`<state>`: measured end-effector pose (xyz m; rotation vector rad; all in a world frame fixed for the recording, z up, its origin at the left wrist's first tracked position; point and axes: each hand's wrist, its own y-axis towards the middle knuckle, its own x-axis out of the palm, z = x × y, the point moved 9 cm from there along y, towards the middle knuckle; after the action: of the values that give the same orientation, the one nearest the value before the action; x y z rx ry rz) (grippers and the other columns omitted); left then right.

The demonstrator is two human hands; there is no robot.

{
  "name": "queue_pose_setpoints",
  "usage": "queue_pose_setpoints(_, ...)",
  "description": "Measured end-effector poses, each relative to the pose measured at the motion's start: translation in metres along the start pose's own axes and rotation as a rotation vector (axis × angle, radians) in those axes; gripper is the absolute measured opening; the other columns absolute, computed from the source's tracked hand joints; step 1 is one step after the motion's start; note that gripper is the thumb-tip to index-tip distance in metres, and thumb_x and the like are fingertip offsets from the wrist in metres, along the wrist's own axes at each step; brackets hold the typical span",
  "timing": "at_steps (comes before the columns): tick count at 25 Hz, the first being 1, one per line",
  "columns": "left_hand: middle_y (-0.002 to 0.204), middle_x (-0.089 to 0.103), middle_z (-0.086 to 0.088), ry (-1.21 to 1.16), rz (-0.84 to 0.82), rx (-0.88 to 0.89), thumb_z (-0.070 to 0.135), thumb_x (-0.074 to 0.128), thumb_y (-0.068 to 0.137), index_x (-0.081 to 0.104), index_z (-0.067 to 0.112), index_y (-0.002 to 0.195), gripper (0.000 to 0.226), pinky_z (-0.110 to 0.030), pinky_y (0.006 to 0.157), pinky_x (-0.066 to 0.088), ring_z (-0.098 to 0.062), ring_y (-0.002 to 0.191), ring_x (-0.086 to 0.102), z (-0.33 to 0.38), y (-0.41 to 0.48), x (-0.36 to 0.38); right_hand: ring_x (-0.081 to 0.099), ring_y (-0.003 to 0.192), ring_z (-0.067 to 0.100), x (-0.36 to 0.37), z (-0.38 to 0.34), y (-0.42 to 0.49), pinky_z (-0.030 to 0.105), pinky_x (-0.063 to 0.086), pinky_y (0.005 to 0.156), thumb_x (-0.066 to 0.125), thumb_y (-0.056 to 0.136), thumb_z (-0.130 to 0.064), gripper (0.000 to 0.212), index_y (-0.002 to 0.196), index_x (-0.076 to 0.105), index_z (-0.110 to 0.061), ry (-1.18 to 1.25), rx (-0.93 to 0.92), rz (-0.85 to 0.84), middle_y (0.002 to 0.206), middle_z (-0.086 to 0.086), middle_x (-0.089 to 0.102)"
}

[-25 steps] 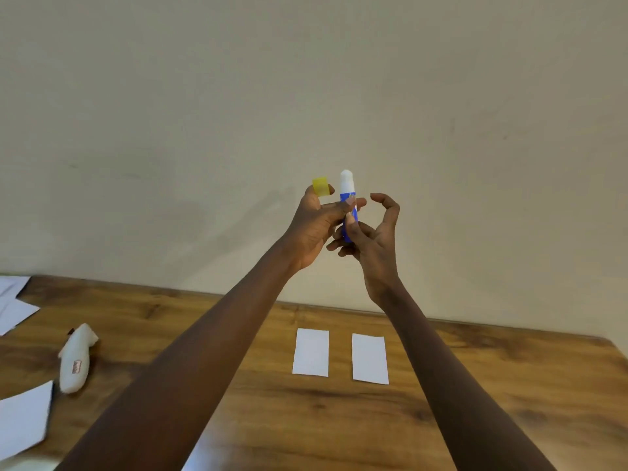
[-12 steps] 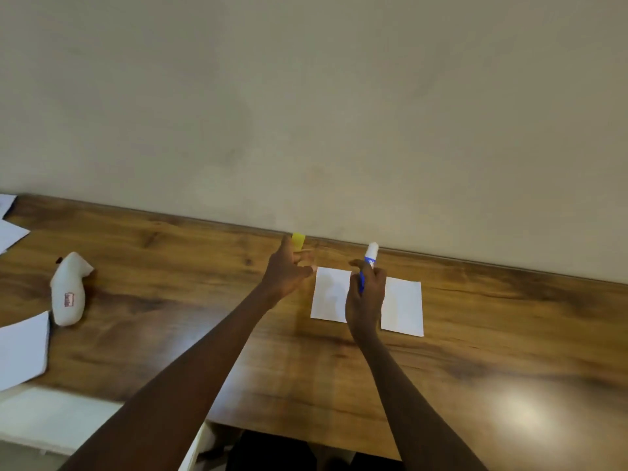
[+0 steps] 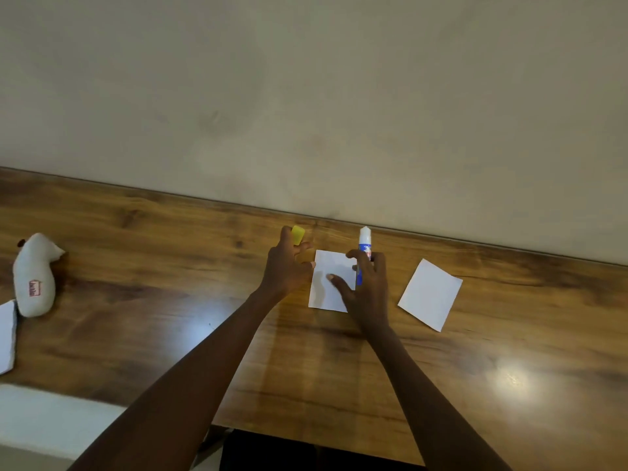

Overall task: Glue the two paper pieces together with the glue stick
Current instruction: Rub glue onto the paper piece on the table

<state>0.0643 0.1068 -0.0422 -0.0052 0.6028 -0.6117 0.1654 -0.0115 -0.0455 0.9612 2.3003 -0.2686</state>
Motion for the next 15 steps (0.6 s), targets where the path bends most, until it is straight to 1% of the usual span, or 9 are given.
queue_pose_setpoints(3,0.13,0.054,-0.014,0.015,0.018,-0.008,0.007,0.07,0.074,0.031,0.003,0.124,0.063,-0.034,0.089,0.046,-0.031,0.117,0.054,-0.002,-0.001,0.0,0.045,0.106,0.02,0.015,0.003,-0.005,0.02,0.038,0.08,0.073,0.071,-0.019,0.053,0.116,0.049,-0.008,-0.006,0.034,-0.104,0.131,0.016,0.041)
queue_pose_setpoints(6,0.125,0.056,-0.017,0.01,0.041,0.007,0.013,0.075,0.069,0.033,0.002,0.121,0.067,-0.035,0.087,0.047,-0.033,0.112,0.056,-0.008,-0.002,-0.001,0.039,0.099,0.011,0.011,0.009,0.001,0.006,0.032,0.071,0.075,0.068,-0.016,0.056,0.115,0.047,-0.007,-0.038,-0.025,-0.198,0.128,0.016,0.043)
queue_pose_setpoints(7,0.124,0.055,-0.018,0.008,0.047,-0.011,0.017,0.076,0.068,0.032,0.003,0.121,0.071,-0.038,0.09,0.046,-0.034,0.112,0.054,-0.012,-0.003,0.001,0.039,0.098,0.011,0.01,0.011,0.005,0.004,0.03,0.071,0.076,0.067,-0.014,0.056,0.115,0.047,-0.007,-0.059,-0.048,-0.25,0.127,0.017,0.044)
queue_pose_setpoints(8,0.126,0.051,-0.018,0.014,0.06,-0.04,0.02,0.077,0.067,0.03,0.004,0.123,0.075,-0.043,0.099,0.043,-0.036,0.116,0.05,-0.018,-0.004,0.003,0.04,0.098,0.012,0.009,0.012,0.008,0.004,0.03,0.071,0.076,0.066,-0.013,0.056,0.114,0.047,-0.007,-0.086,-0.067,-0.304,0.126,0.017,0.044)
queue_pose_setpoints(9,0.131,0.046,-0.018,0.046,0.075,-0.078,0.022,0.076,0.068,0.027,0.006,0.126,0.078,-0.049,0.107,0.033,-0.037,0.122,0.044,-0.022,-0.006,0.006,0.042,0.098,0.013,0.008,0.011,0.01,0.004,0.03,0.071,0.076,0.066,-0.012,0.056,0.114,0.048,-0.007,-0.112,-0.085,-0.352,0.126,0.017,0.045)
queue_pose_setpoints(10,0.135,0.042,-0.017,0.1,0.093,-0.103,0.025,0.076,0.068,0.025,0.006,0.128,0.081,-0.052,0.113,0.019,-0.035,0.126,0.039,-0.026,-0.009,0.01,0.046,0.099,0.017,0.008,0.011,0.013,0.005,0.03,0.071,0.076,0.065,-0.011,0.056,0.113,0.048,-0.007,-0.128,-0.104,-0.387,0.126,0.017,0.045)
queue_pose_setpoints(11,0.137,0.039,-0.016,0.149,0.12,-0.109,0.027,0.075,0.069,0.023,0.007,0.13,0.083,-0.051,0.115,0.006,-0.033,0.129,0.037,-0.029,-0.012,0.013,0.048,0.102,0.022,0.008,0.009,0.014,0.005,0.03,0.072,0.076,0.064,-0.01,0.057,0.113,0.048,-0.007,-0.13,-0.126,-0.405,0.126,0.017,0.046)
queue_pose_setpoints(12,0.14,0.037,-0.014,0.17,0.154,-0.101,0.029,0.075,0.068,0.021,0.009,0.131,0.085,-0.049,0.114,-0.004,-0.031,0.131,0.035,-0.031,-0.014,0.016,0.049,0.103,0.024,0.008,0.006,0.016,0.006,0.031,0.073,0.076,0.063,-0.011,0.059,0.114,0.047,-0.007,-0.112,-0.141,-0.4,0.125,0.017,0.047)
queue_pose_setpoints(15,0.147,0.028,-0.014,0.125,0.259,-0.046,0.033,0.076,0.065,0.015,0.009,0.137,0.097,-0.044,0.11,-0.016,-0.029,0.138,0.023,-0.035,-0.022,0.017,0.049,0.089,0.016,0.002,0.0,0.02,0.006,0.036,0.071,0.073,0.056,-0.021,0.068,0.117,0.045,-0.008,0.102,-0.092,-0.244,0.11,0.006,0.05)
